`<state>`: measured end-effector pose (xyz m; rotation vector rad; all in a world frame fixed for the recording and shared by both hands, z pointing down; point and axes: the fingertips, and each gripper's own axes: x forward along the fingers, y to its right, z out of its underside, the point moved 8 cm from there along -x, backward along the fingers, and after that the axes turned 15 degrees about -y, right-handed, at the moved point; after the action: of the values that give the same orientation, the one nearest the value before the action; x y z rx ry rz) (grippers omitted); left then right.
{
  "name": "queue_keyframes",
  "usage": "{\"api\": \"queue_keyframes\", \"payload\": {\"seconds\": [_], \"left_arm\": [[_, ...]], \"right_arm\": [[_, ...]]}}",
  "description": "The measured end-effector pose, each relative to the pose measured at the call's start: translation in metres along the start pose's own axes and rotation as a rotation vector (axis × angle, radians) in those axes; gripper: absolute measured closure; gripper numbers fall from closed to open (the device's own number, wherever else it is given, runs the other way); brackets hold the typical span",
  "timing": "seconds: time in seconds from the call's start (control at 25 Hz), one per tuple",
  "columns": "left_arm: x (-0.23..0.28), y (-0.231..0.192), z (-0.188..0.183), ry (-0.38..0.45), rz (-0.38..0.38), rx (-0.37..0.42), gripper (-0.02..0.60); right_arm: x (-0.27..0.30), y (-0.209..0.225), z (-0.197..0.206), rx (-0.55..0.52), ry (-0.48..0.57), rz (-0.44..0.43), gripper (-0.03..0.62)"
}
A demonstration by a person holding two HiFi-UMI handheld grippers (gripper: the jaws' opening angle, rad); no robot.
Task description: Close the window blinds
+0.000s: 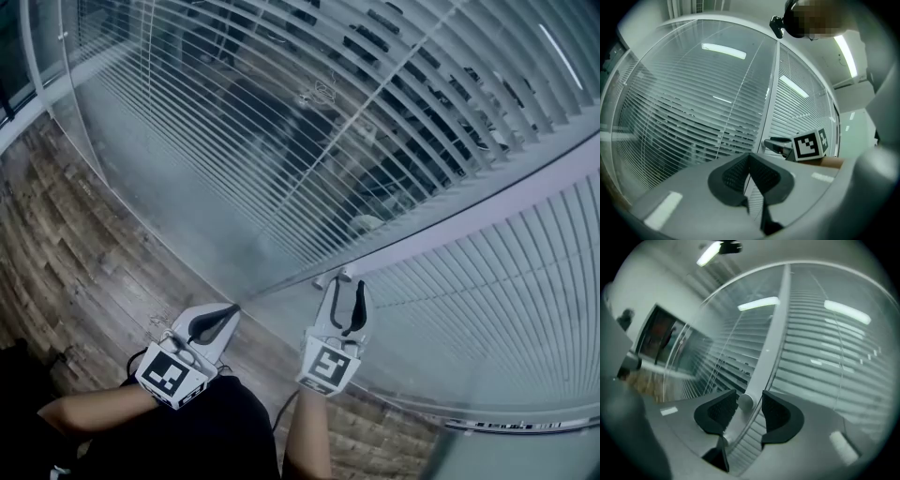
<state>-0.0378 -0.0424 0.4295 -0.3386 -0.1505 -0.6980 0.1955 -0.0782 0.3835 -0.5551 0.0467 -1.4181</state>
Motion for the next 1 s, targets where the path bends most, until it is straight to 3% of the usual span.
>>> {"api": "queue_keyframes", "payload": {"seconds": [0.12,0.2,0.32,0.48,0.56,0.76,1.0], "left_arm": [[-0.004,0.002,-0.003,0.001,-0.003,0.002,0.58],[-0.005,0.004,-0.003,0.0,-0.002,0.001,0.58],[-0.005,0.003,-0.002,-0.002,0.0,-0.006,0.58],[-0.006,0.004,-0.002,-0.001,0.002,-0.015,0.58],[-0.008,0.004,-0.004,0.001,0.0,-0.023,0.58],[-0.011,0.003,-0.003,0.008,-0.011,-0.04,0.58],[-0.009,0.001,0.007,0.002,-0.023,-0.044,0.58]], "right_arm": [[-0.001,-0.01,-0.006,-0.372,-0.086,0.12,0.424],[-0.002,-0.016,-0.008,-0.527,-0.118,0.171,0.424],[0.004,-0.023,-0.005,-0.645,-0.151,0.207,0.424],[0.011,-0.025,-0.007,-0.715,-0.184,0.235,0.425],[0.011,-0.023,-0.01,-0.711,-0.192,0.231,0.464],[0.01,-0.02,-0.011,-0.647,-0.177,0.213,0.465],[0.017,-0.005,0.002,-0.126,-0.107,0.031,0.462]]}}
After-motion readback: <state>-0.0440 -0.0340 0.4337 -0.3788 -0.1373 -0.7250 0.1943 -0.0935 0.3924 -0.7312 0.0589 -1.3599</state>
